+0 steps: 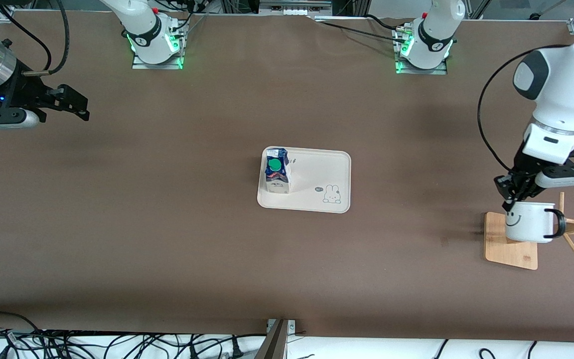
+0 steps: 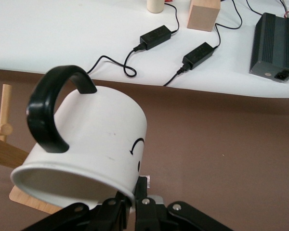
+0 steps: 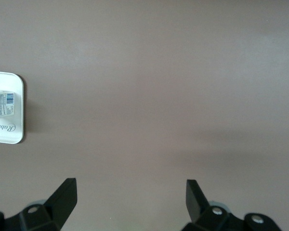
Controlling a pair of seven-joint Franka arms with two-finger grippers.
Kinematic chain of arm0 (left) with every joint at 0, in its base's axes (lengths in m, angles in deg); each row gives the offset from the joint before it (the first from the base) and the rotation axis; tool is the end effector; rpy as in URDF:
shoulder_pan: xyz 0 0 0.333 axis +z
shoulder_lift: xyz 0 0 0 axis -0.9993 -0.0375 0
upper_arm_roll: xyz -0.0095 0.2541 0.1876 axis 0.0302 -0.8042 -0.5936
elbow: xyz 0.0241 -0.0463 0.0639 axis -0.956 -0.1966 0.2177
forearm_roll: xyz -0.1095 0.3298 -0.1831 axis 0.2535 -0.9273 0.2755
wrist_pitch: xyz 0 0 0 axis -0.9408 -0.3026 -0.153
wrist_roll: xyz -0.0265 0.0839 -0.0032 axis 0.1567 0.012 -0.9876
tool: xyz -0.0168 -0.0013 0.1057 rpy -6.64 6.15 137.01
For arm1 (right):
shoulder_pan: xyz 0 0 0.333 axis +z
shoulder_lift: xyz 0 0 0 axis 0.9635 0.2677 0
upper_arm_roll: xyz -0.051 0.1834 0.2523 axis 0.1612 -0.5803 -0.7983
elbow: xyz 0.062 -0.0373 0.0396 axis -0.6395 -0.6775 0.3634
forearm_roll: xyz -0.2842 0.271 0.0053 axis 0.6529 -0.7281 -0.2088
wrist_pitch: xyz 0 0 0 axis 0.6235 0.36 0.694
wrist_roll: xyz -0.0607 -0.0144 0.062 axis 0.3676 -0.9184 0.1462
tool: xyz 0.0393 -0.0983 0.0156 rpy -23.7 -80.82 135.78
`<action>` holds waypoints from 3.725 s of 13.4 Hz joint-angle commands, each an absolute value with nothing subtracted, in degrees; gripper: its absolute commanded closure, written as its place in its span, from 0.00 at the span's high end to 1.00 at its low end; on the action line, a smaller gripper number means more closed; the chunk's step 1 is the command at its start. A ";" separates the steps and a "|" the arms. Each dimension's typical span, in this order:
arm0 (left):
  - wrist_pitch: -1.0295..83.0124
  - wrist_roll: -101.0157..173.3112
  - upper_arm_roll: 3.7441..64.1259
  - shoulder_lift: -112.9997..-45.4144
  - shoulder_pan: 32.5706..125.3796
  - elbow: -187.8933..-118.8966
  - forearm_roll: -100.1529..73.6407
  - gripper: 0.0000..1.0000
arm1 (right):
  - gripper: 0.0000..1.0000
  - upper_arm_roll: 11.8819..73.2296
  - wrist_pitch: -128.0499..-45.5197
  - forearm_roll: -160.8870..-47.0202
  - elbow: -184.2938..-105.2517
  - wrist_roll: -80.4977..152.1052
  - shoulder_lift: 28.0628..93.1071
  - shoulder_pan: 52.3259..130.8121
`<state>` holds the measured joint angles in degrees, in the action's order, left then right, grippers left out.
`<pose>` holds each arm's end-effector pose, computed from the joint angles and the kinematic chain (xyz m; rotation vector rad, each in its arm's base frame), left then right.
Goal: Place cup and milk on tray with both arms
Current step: 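Grasp the white mug rim with the left gripper, then lift the mug off the wooden tree with the left gripper, then carry the mug with the left gripper over the tray beside the carton, then lower the mug onto the tray and open the left gripper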
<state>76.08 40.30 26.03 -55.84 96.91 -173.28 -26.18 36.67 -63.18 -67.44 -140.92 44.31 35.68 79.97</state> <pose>0.5948 -0.0141 0.4664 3.0131 0.1704 0.8205 0.5449 0.0573 0.5997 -3.1361 -0.0667 0.0500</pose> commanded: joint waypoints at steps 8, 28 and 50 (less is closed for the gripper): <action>35.04 47.79 38.54 -62.28 95.85 -150.11 -25.24 0.00 | 1.00 36.75 -62.31 -67.20 -140.06 44.79 35.89 79.83; 24.55 75.14 38.90 -98.05 67.99 -129.36 -21.46 0.00 | 1.00 36.84 -62.22 -67.20 -140.14 44.70 35.89 79.57; 13.49 53.19 38.72 -84.28 79.13 -129.36 -27.26 1.00 | 1.00 36.84 -62.13 -67.20 -140.15 44.79 35.89 79.57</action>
<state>16.01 58.56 38.85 -88.91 76.52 -127.58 -26.23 37.07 -63.02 -67.44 -140.93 44.34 35.78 79.93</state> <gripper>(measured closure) 0.000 0.000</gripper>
